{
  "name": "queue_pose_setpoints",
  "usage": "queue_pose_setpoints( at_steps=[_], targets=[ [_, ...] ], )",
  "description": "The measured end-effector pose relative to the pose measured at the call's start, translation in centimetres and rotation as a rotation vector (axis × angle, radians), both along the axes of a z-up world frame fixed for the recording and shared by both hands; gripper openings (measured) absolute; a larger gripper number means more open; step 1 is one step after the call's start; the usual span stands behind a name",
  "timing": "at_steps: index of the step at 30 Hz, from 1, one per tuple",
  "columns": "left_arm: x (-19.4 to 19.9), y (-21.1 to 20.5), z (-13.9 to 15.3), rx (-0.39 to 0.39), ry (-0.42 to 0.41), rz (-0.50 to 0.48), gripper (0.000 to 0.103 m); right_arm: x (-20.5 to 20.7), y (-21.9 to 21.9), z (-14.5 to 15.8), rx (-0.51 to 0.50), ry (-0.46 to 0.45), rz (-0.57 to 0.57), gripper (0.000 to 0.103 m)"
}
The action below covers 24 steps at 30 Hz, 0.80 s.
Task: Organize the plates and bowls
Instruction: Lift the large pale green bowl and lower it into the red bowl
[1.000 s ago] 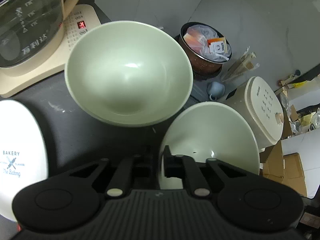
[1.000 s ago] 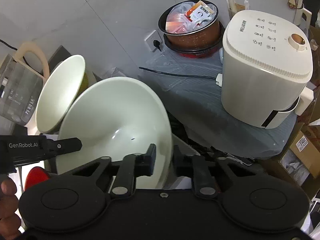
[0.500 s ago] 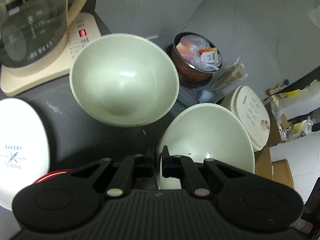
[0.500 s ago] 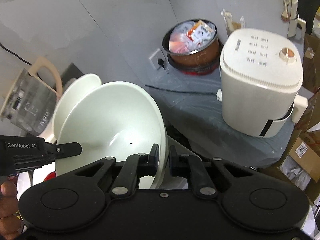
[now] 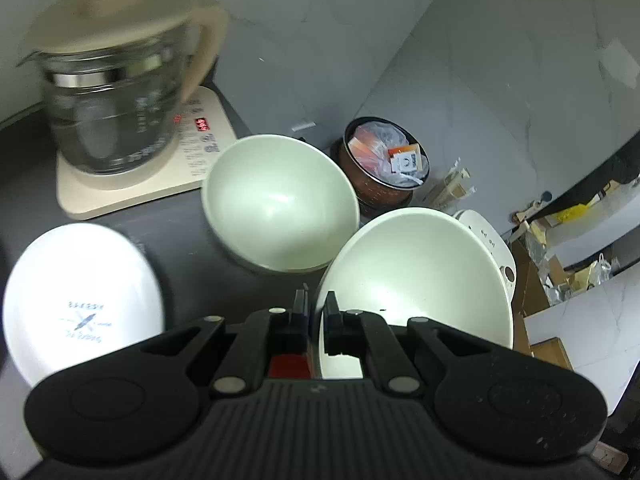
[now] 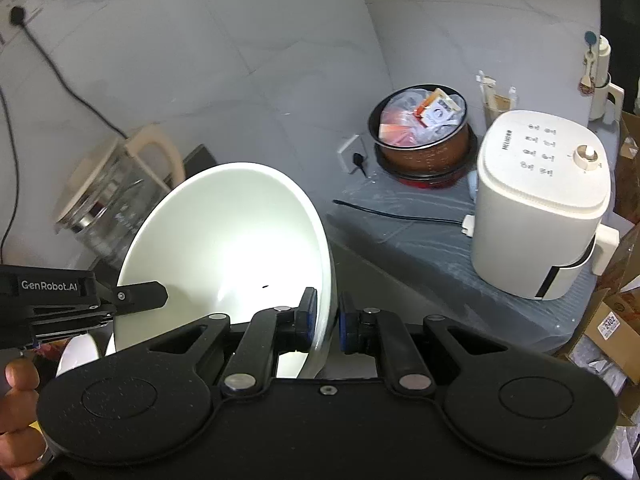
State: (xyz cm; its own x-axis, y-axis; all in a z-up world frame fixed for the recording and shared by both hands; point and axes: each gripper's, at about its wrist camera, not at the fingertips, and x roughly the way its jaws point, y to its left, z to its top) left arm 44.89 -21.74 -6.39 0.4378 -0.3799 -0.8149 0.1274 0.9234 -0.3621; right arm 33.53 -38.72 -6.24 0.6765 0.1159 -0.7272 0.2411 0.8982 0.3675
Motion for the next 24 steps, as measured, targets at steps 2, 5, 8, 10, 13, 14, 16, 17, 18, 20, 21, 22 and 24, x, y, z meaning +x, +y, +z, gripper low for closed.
queue_pose_setpoints(
  at_steps=[2, 5, 8, 10, 13, 14, 16, 17, 18, 20, 21, 22, 24],
  targets=[
    [-0.4, 1.0, 0.2, -0.005, -0.002, 0.015, 0.005, -0.2, 0.9, 0.2, -0.004, -0.003, 0.013, 0.011],
    [-1.2, 2.3, 0.4, -0.01, -0.004, 0.037, 0.005, -0.5, 2.1, 0.3, -0.006, -0.001, 0.031, 0.012],
    [-1.9, 3.8, 0.6, -0.014, -0.004, 0.055, 0.005, -0.8, 3.3, 0.5, -0.008, -0.003, 0.046, 0.012],
    [-2.3, 4.6, 0.7, -0.015, -0.001, 0.065, 0.005, -1.2, 4.1, 0.7, -0.012, -0.004, 0.057, 0.013],
    [-3.0, 5.8, 0.6, -0.013, 0.004, 0.076, 0.005, -1.6, 5.0, 0.7, -0.013, 0.001, 0.072, 0.013],
    [-3.2, 6.2, 0.5, -0.014, 0.008, 0.078, 0.005, -1.7, 5.2, 0.6, -0.013, 0.006, 0.077, 0.013],
    [-3.6, 6.8, 0.2, -0.015, 0.018, 0.085, 0.005, -2.0, 5.9, 0.4, -0.014, 0.015, 0.085, 0.013],
    [-3.8, 7.1, 0.1, -0.016, 0.024, 0.088, 0.005, -2.1, 6.1, 0.3, -0.015, 0.021, 0.091, 0.013],
    [-4.0, 7.3, -0.1, -0.015, 0.028, 0.09, 0.005, -2.2, 6.3, 0.1, -0.016, 0.028, 0.096, 0.013],
    [-4.5, 7.8, -0.5, -0.009, 0.04, 0.091, 0.005, -2.3, 6.8, -0.1, -0.018, 0.044, 0.104, 0.013],
    [-4.6, 7.9, -0.7, -0.005, 0.05, 0.09, 0.005, -2.3, 7.0, -0.2, -0.018, 0.053, 0.108, 0.014],
    [-4.8, 8.1, -0.9, -0.001, 0.06, 0.088, 0.005, -2.3, 7.2, -0.4, -0.018, 0.06, 0.111, 0.014],
    [-5.0, 8.3, -1.5, 0.003, 0.076, 0.089, 0.005, -2.4, 7.5, -0.7, -0.018, 0.076, 0.122, 0.015]
  ],
)
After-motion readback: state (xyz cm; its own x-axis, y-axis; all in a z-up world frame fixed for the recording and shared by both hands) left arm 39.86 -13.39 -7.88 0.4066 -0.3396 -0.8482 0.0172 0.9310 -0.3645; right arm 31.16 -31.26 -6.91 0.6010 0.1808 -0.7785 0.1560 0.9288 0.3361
